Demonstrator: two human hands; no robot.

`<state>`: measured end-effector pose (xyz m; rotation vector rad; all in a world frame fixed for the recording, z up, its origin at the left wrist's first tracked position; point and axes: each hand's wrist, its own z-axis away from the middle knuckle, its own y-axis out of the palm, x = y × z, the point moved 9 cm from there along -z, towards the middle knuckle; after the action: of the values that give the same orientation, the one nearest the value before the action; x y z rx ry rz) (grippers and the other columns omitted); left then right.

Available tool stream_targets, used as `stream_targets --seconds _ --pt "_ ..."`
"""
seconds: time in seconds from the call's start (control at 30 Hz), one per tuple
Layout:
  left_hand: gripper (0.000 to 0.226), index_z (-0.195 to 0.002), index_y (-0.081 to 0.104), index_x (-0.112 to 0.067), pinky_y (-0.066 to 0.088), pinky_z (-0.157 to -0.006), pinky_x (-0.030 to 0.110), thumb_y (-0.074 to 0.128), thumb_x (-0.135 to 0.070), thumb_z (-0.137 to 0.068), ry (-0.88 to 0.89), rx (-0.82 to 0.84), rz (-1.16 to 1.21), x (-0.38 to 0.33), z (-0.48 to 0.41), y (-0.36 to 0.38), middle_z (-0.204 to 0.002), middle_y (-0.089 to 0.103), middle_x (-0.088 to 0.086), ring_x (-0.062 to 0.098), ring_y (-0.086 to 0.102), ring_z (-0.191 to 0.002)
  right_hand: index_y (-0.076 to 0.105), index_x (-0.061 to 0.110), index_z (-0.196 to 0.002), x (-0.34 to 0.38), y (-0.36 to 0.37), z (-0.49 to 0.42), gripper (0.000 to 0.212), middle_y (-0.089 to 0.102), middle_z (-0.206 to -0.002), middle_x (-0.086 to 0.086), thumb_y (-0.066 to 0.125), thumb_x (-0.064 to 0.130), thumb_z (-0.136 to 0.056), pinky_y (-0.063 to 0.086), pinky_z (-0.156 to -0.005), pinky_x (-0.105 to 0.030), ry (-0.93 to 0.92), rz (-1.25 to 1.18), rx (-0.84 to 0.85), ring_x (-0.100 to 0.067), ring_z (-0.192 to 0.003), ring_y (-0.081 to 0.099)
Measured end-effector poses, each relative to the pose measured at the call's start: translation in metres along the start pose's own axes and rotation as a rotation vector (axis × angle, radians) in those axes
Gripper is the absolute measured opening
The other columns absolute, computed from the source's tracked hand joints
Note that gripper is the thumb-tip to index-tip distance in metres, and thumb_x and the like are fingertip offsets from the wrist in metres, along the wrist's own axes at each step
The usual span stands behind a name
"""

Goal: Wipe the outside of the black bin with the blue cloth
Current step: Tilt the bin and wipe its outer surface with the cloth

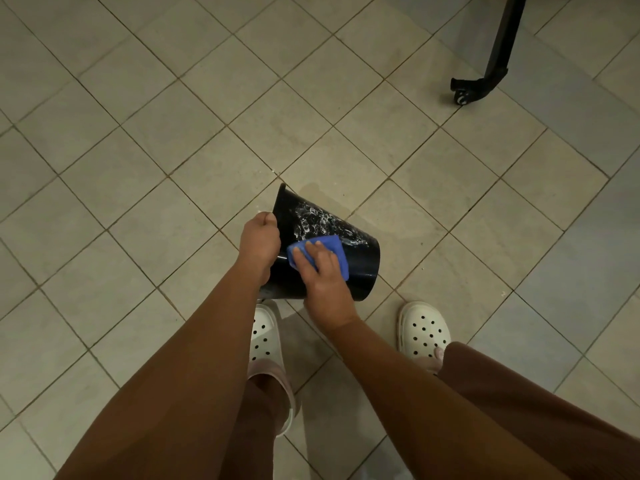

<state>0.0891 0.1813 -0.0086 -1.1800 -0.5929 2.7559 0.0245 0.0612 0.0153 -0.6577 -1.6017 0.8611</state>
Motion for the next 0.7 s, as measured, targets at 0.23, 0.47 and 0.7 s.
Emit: stream_targets --seconds 0.23,0.47,0.7 --pt "0.028 -0.09 0.057 -0.013 0.047 -0.074 0.039 0.033 -0.021 -0.1 -0.03 0.022 0.016 0.004 -0.003 -0.001 -0.086 0.058 0.013 0.028 0.055 -0.08 0.052 0.0 -0.127 -0.026 -0.003 0.012 0.076 0.052 -0.126 -0.029 0.073 -0.019 -0.056 0.049 -0.087 -0.057 0.21 0.039 0.012 -0.046 -0.118 0.049" --pt "0.033 -0.071 0.05 -0.015 0.035 -0.058 0.029 0.034 -0.017 -0.1 0.009 0.027 -0.003 0.0 -0.001 -0.002 -0.069 0.048 0.005 0.018 0.043 -0.062 0.049 -0.002 -0.128 0.008 0.0 -0.014 0.073 0.05 -0.126 -0.029 0.071 -0.018 -0.061 0.048 -0.092 -0.053 0.035 0.009 0.029 -0.044 -0.118 0.048" --pt "0.029 -0.089 0.057 -0.008 0.041 -0.06 0.029 0.032 -0.018 -0.1 -0.025 0.04 0.032 0.004 0.001 0.002 -0.079 0.056 0.012 0.022 0.053 -0.069 0.054 -0.002 -0.124 -0.009 -0.002 -0.002 0.071 0.056 -0.117 -0.028 0.078 -0.01 -0.057 0.051 -0.088 -0.048 0.213 0.159 0.039 -0.041 -0.108 0.056"
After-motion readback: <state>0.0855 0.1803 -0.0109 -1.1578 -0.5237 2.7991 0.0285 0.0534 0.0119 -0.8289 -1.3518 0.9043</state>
